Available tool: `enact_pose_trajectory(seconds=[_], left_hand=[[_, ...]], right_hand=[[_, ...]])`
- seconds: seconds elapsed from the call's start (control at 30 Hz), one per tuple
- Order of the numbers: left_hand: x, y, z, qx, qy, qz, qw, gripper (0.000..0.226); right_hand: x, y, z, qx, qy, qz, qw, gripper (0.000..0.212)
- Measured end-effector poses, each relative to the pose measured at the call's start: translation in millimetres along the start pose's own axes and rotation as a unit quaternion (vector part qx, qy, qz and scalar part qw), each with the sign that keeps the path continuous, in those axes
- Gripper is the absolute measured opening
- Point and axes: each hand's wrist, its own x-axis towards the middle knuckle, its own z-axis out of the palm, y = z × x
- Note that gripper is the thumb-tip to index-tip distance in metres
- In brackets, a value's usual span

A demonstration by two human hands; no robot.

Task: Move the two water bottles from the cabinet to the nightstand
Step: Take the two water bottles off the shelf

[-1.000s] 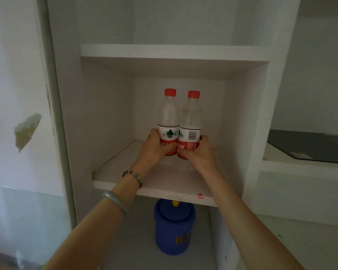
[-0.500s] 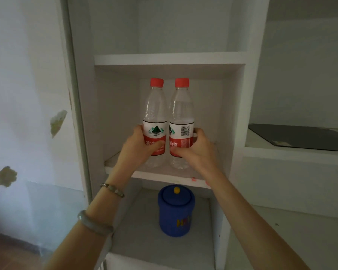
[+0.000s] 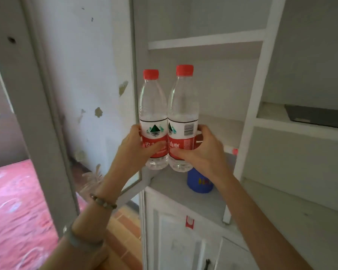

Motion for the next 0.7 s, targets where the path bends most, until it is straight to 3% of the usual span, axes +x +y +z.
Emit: enact_pose_trajectory(seconds=[0.4,0.7], left_hand=[[-161,1,-142,0.126,0.183,-0.090,0.971,0.050],[-318,14,-285,0.224,0.353,-0.198,0.886,0.051]], right_hand=[[-91,-87,91,0.106,-0.204,-0.053,0.972,0.068],[-186,-199,207,0.227,-0.356,-0.137,0.896,0.069]])
